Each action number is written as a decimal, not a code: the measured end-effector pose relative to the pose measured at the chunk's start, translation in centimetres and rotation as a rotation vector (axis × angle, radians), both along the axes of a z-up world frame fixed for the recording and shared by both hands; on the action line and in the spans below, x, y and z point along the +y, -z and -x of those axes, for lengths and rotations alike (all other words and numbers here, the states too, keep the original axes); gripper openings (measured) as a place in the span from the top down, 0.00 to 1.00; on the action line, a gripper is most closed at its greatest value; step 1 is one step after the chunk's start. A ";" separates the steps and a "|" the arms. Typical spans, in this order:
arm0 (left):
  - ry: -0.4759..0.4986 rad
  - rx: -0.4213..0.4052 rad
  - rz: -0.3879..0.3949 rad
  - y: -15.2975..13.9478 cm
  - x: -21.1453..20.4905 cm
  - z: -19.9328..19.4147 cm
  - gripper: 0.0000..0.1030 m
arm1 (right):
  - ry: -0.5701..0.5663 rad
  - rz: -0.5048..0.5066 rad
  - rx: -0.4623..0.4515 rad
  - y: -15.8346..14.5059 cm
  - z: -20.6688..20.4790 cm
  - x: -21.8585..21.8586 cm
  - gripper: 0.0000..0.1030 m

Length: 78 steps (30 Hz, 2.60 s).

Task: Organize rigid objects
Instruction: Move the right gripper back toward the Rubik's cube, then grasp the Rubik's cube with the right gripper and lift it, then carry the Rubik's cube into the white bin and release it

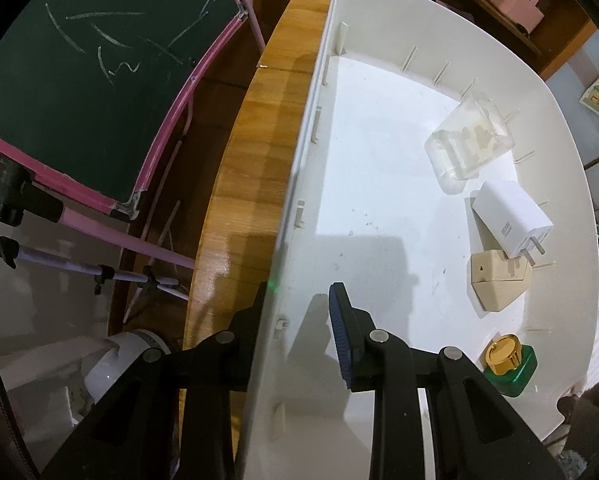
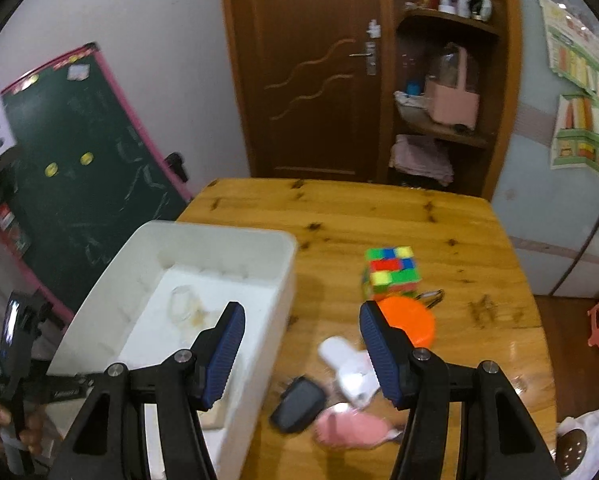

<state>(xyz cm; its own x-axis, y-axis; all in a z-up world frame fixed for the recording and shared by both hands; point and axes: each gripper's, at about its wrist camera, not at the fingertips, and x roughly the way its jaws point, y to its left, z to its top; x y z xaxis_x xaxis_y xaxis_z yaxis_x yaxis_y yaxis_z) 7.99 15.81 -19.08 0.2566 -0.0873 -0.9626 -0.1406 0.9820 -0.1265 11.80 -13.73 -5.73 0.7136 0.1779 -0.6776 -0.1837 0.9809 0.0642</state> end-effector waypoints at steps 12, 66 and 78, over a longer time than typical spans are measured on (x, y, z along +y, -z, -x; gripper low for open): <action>-0.003 0.031 -0.022 0.2 -0.3 -0.2 0.70 | 0.020 0.043 0.060 0.1 -7.1 -4.3 0.41; -0.002 0.025 -0.068 -0.1 -0.6 -0.2 0.70 | 0.070 0.166 0.176 5.5 -13.3 -3.1 0.46; 0.007 -0.004 -0.060 -0.2 -0.6 0.0 0.70 | -0.055 0.097 0.001 -3.0 -4.0 2.1 0.46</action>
<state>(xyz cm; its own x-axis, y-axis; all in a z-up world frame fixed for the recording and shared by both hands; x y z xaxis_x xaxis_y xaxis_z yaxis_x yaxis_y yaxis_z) 7.99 15.21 -18.83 0.2599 -0.0317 -0.9651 -0.1333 0.9887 -0.0683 15.80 -11.60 -2.73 0.7041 0.1504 -0.6940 -0.2374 0.9709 -0.0304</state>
